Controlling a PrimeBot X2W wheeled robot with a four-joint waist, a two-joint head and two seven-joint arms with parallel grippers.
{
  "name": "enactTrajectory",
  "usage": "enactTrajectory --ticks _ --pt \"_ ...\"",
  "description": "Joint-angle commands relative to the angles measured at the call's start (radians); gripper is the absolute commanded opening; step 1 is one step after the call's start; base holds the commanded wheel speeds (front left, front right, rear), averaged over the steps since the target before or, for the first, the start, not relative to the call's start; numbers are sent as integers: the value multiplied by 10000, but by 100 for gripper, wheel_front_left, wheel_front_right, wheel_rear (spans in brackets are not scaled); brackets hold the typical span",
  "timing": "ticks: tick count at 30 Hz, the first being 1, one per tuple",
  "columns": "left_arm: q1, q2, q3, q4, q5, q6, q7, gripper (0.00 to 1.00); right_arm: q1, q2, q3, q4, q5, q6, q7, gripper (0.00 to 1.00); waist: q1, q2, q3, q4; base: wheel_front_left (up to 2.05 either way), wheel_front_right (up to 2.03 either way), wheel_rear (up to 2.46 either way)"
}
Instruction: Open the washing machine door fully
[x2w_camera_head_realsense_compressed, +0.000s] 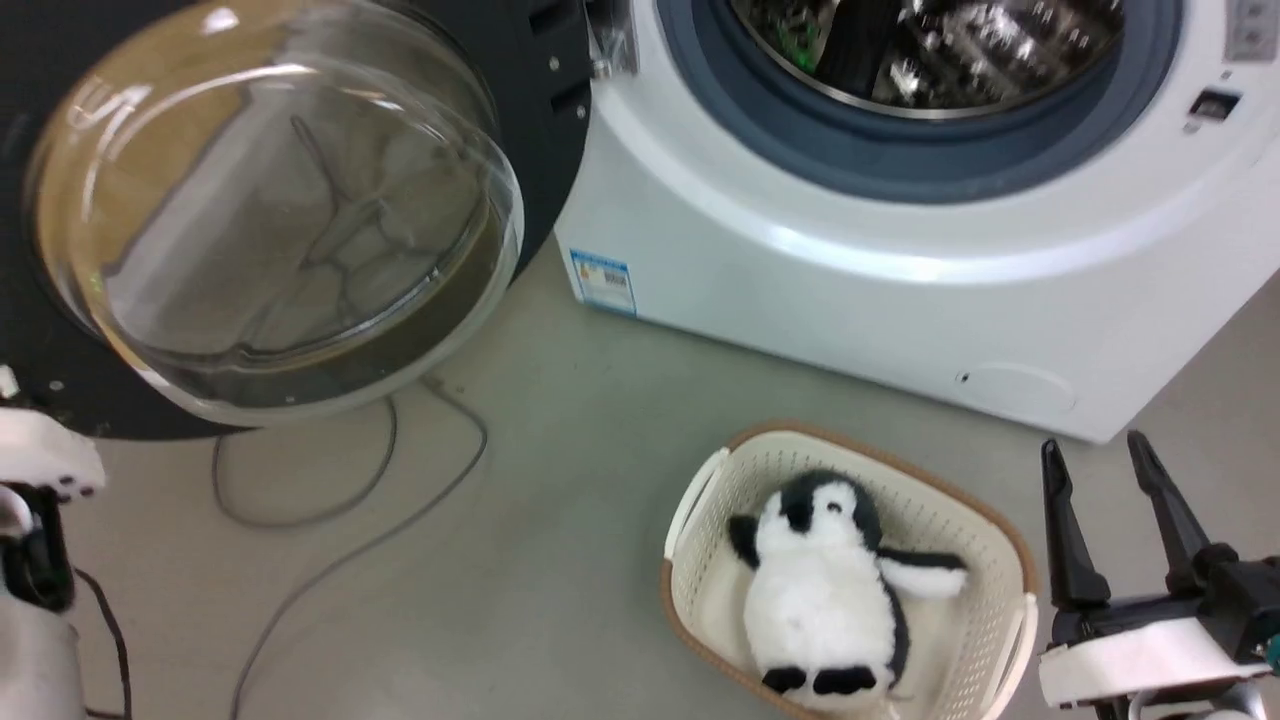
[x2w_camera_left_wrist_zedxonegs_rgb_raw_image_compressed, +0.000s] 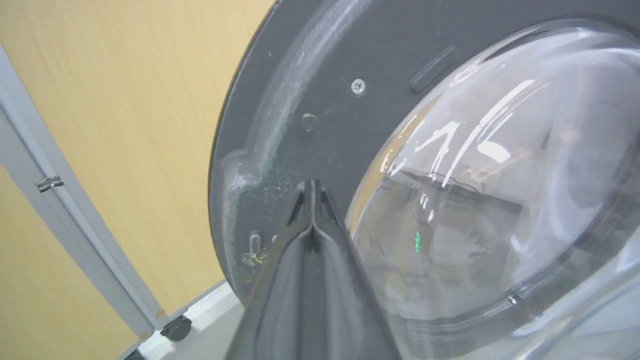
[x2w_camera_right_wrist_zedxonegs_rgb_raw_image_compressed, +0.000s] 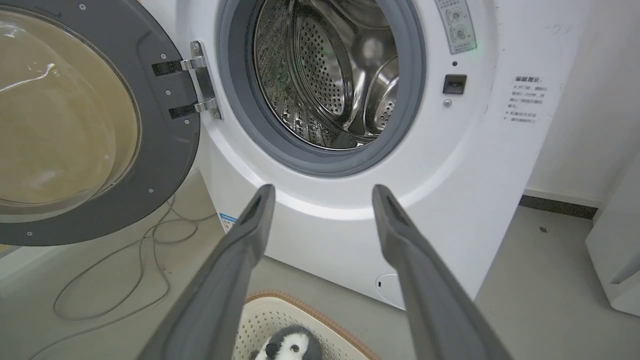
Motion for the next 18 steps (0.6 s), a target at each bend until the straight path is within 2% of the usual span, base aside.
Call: enactTrajectory --ticks 1,7,11,18 --pt "367 -178 -32 -434 143 -66 18 0 177 13 -16 33 156 8 -44 100 0 0 -418 -50 0 0 0" --pt "1245 -765 -93 -1986 325 -212 18 0 393 13 -124 1 361 8 -44 100 0 0 -979 -230 0 0 0" --pt "2098 -1327 -476 -3207 695 -286 18 0 536 13 -297 -100 521 8 -44 100 0 0 -1432 -504 0 0 0" --pt "3371 -2034 -1164 -4499 1019 -517 18 0 829 13 -514 -455 614 8 -44 100 0 0 -1979 -1154 0 0 0"
